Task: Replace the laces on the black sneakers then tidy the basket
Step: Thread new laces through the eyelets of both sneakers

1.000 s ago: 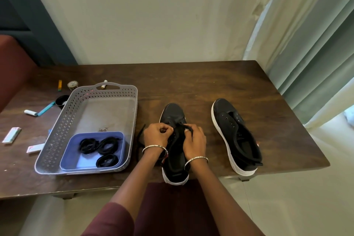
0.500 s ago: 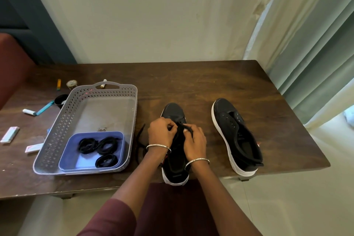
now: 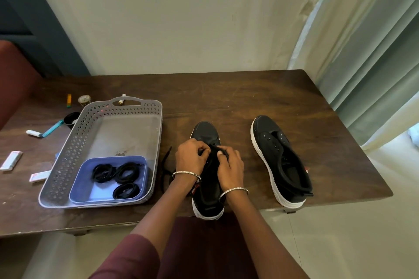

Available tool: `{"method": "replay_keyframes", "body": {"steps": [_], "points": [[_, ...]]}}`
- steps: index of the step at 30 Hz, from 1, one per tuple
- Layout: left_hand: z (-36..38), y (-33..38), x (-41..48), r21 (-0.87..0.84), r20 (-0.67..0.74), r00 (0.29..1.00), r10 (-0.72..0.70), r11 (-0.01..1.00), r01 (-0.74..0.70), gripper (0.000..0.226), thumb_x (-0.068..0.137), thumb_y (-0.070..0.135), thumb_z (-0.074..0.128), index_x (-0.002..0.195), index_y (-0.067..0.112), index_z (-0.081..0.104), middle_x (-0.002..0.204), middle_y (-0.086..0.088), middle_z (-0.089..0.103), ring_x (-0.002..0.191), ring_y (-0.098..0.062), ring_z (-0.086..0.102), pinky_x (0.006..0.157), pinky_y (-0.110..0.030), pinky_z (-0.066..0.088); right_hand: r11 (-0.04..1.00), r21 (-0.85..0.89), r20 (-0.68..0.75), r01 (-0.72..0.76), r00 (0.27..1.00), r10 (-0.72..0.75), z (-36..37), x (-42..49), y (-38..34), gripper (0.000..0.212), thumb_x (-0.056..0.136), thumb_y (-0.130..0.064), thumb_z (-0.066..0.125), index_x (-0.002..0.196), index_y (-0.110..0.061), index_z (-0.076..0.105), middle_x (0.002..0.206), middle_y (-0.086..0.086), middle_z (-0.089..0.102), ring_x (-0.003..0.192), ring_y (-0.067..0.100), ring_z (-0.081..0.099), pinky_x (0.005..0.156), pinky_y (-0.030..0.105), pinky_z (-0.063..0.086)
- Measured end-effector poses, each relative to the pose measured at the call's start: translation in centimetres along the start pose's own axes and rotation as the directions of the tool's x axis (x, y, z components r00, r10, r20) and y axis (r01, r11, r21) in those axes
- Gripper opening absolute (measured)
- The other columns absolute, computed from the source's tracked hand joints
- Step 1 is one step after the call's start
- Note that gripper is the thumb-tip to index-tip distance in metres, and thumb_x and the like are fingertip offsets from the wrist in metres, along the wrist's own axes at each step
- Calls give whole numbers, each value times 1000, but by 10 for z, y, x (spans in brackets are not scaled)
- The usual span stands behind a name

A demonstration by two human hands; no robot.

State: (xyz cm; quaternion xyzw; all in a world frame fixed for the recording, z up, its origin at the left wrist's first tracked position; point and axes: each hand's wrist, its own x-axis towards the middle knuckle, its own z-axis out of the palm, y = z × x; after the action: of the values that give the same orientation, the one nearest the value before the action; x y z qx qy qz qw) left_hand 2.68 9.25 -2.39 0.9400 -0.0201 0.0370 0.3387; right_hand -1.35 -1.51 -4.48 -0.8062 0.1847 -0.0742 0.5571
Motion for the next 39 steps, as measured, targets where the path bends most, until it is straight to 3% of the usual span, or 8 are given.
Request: {"method": "replay_keyframes", "body": {"steps": [8, 12, 18, 25, 28, 31, 36, 39], "points": [[2, -1, -3, -52, -47, 999, 16, 998, -19, 3, 82, 17, 75, 82, 19, 78, 82, 3, 67, 72, -7, 57, 67, -23, 46, 967, 191, 53, -171, 985, 164, 0, 7, 1, 15, 100, -21, 52, 98, -28, 65, 112, -4, 56, 116, 26, 54, 106, 48, 42], [3, -1, -4, -75, -67, 998, 20, 997, -25, 3, 80, 16, 76, 80, 19, 78, 80, 4, 67, 68, -3, 53, 61, -11, 35, 936, 263, 69, -234, 972, 223, 3, 8, 2, 14, 92, -32, 56, 85, -36, 68, 116, 1, 63, 113, 24, 59, 104, 49, 45], [2, 0, -5, -82, -50, 998, 44, 995, -48, 4, 81, 16, 76, 82, 19, 78, 79, 7, 65, 66, 1, 49, 61, -3, 35, 885, 328, 115, -331, 944, 310, 5, 13, 7, 33, 74, -45, 56, 99, -28, 71, 116, 5, 66, 109, 24, 63, 102, 49, 49], [7, 2, -6, -145, -88, 996, 20, 989, -33, 5, 81, 12, 77, 85, 16, 79, 81, 3, 70, 70, -2, 57, 65, -4, 37, 894, 304, 164, -329, 943, 291, -5, 9, -3, 27, 72, -43, 62, 94, -32, 74, 115, 3, 68, 107, 20, 65, 99, 46, 52], [8, -1, -3, -221, -64, 997, -47, 975, 32, 7, 82, 13, 77, 88, 17, 80, 85, 3, 74, 78, -7, 64, 74, -15, 47, 842, 366, 275, -397, 910, 310, -18, 10, -13, 37, 74, -50, 60, 96, -24, 77, 106, 2, 74, 101, 18, 69, 92, 39, 54], [7, -5, -1, -265, 0, 996, -92, 960, 88, 8, 84, 15, 77, 91, 16, 80, 90, 2, 77, 87, -10, 68, 80, -19, 46, 894, 271, 266, -358, 920, 288, -23, 21, -13, 36, 80, -54, 59, 91, -25, 78, 95, -2, 76, 96, 17, 71, 91, 41, 55], [0, -4, -2, -233, 114, 988, -105, 964, 130, 15, 94, 23, 65, 98, 19, 79, 96, 1, 76, 95, -19, 68, 84, -32, 51, 991, -77, 144, -112, 982, 122, -20, 38, -15, 6, 86, -24, 76, 85, -18, 75, 80, -2, 73, 79, 14, 69, 77, 29, 57], [-4, 2, -15, -127, 60, 983, -176, 975, 182, 24, 92, 52, 59, 104, 36, 73, 106, 8, 68, 111, -23, 59, 94, -45, 45, 985, -144, 186, -94, 975, 120, -21, 41, -19, 8, 89, -22, 72, 88, -14, 74, 81, -1, 71, 77, 13, 66, 76, 30, 55]]}}
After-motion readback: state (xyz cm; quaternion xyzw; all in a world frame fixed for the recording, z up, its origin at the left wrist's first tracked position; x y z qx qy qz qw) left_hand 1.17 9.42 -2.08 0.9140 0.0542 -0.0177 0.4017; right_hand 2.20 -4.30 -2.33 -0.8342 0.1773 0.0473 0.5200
